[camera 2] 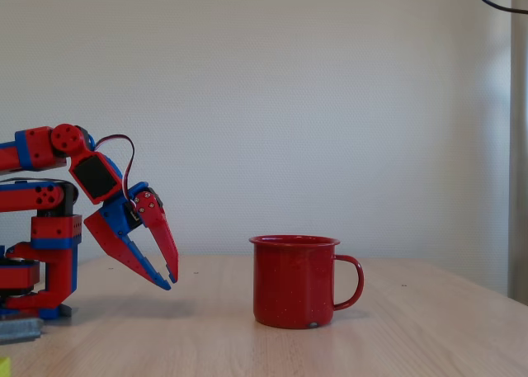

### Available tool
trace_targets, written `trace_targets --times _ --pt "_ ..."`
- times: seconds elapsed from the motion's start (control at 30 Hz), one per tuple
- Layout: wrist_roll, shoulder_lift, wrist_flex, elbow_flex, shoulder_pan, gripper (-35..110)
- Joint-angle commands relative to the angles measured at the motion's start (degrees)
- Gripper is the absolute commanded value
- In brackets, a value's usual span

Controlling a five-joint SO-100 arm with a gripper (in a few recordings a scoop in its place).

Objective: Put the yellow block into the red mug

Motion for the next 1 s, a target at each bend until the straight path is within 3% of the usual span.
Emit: trace_targets --times 0.0,0.5,0.97 --pt "0.9 1.9 1.1 -1.0 -1.1 0" --pt "0.3 1.7 1.2 -1.6 0.3 0" --pt "-3.0 -18.9 5.6 -26.9 3.4 0"
